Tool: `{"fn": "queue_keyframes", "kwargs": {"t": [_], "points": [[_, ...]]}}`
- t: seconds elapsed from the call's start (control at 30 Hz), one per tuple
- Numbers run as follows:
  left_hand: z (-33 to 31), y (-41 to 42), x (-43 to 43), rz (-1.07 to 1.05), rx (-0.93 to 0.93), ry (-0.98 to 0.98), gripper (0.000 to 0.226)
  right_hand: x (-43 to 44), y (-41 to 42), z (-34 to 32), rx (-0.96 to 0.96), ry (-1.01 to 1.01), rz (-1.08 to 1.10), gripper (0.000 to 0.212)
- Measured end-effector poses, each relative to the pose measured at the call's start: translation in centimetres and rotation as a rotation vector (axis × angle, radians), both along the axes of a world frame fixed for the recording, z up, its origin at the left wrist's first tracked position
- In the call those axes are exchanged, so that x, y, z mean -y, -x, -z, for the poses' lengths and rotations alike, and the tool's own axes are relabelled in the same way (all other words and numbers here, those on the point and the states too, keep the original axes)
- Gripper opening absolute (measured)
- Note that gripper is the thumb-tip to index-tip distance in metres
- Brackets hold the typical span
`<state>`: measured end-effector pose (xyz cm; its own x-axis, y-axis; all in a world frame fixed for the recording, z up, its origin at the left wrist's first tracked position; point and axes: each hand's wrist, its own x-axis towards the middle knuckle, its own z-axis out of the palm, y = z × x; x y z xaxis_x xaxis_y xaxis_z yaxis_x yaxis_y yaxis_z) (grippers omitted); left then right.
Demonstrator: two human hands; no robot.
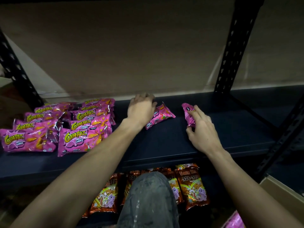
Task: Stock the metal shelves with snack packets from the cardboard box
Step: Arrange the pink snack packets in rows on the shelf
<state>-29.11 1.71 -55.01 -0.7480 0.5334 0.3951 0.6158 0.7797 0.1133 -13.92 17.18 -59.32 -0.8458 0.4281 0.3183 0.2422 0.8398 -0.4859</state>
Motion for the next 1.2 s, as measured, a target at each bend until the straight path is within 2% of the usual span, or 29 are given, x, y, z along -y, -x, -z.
{"fn": "queue_keyframes", "kwargs": {"t": [0.07, 0.13, 0.23, 0.43, 0.83, 1.2], "points": [[0.5, -2.3, -0.3, 0.003, -0.103, -0.029, 0.032, 0.1, 0.0, 0.1, 0.005, -0.006, 0.002, 0.064], [1.3, -4.5, -0.8, 0.009, -0.118, 0.053, 0.034, 0.2, -0.1, 0.1, 0.011, -0.015, 0.004, 0.065], [3.0, -5.9, -1.1, -0.032, -0.056, 0.183, 0.046, 0.2, 0.0, 0.2, 0.031, -0.037, 0.007, 0.065], [2.9, -3.5, -0.4, -0.125, 0.09, 0.224, 0.056, 0.4, 0.0, 0.2, 0.042, -0.049, 0.002, 0.064], [3.1, 3.3, 0.8, -0.28, 0.269, 0.174, 0.058, 0.4, -0.2, 0.2, 0.032, -0.041, -0.009, 0.062], [2.6, 3.6, 0.7, -0.27, 0.268, 0.141, 0.053, 0.0, -0.1, 0.4, -0.001, 0.009, -0.039, 0.062]]}}
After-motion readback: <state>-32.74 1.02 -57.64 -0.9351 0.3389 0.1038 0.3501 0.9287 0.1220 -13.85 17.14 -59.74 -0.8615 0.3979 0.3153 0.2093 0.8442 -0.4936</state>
